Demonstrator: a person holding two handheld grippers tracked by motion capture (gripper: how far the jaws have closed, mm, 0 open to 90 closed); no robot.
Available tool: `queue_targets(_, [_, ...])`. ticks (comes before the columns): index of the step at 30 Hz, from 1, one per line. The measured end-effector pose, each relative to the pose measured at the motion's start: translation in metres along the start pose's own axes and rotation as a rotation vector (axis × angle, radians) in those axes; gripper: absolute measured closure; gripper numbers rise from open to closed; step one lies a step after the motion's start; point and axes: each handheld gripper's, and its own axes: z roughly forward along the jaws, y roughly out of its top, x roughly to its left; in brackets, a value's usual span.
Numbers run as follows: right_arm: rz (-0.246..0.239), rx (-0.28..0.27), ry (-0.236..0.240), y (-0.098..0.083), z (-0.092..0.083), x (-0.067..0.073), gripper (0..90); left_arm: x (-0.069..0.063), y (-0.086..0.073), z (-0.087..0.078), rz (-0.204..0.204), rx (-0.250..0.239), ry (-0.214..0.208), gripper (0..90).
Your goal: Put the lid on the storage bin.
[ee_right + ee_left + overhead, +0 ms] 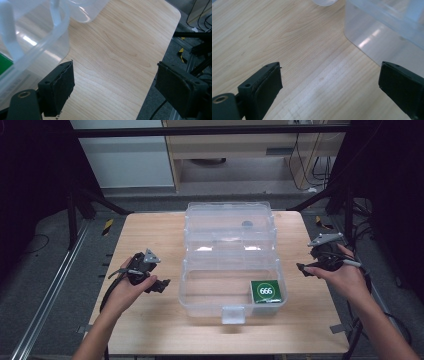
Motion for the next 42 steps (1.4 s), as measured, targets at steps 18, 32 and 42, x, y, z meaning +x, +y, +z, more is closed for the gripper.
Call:
queue_targets(18, [-0.282,-0.004,0.033,0.093,-0.045,0.003,28.2,-0.039,0.040,-0.055,0.230,-0.003,-0.054,4.3])
queue_targets(32, [-0.553,-0.008,0.109,0.154,-0.048,0.043,60.1,-0.076,0.071,-0.057,0.352,-0.036,-0.141,11.4])
queue_targets(42, [-0.680,0.065,0.180,0.168,-0.011,0.067,62.3,-0.094,0.080,-0.040,0.422,-0.003,-0.216,13.0])
